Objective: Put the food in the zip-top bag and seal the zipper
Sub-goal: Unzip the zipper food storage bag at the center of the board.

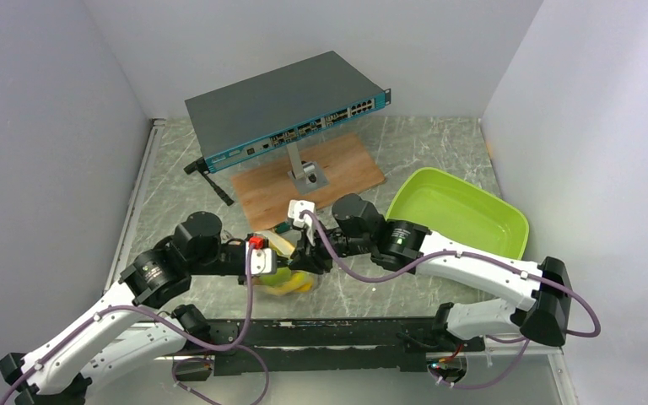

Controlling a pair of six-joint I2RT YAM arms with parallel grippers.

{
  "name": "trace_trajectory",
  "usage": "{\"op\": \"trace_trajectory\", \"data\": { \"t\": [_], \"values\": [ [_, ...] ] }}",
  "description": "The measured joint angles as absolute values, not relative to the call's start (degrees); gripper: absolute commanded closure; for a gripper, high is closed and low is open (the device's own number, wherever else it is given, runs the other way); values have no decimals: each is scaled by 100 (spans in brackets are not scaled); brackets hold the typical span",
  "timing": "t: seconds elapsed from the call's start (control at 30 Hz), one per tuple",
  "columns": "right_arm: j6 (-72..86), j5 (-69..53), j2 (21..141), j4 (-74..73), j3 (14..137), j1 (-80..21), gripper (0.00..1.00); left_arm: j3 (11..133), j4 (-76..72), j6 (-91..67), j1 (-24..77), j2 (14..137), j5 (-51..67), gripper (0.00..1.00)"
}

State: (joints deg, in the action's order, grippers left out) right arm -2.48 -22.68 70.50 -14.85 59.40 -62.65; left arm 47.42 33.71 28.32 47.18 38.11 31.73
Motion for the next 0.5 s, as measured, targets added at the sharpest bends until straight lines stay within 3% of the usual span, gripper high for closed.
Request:
{"op": "trace_trajectory", "data": {
  "t": [0.13,0.3,0.5],
  "values": [
    [-351,-2314,7172,-1594,6106,-6267,100,4783,3380,2851,4705,3905,3162,100],
    [-346,-2123,7216,-1662,6123,-6324,100,4847,3428,2882,4685,4080,3057,100],
    [-189,-537,6508,-1098,5354,-6890,100,4943,3398,2882,4748,4292,2956,100]
  ]
}}
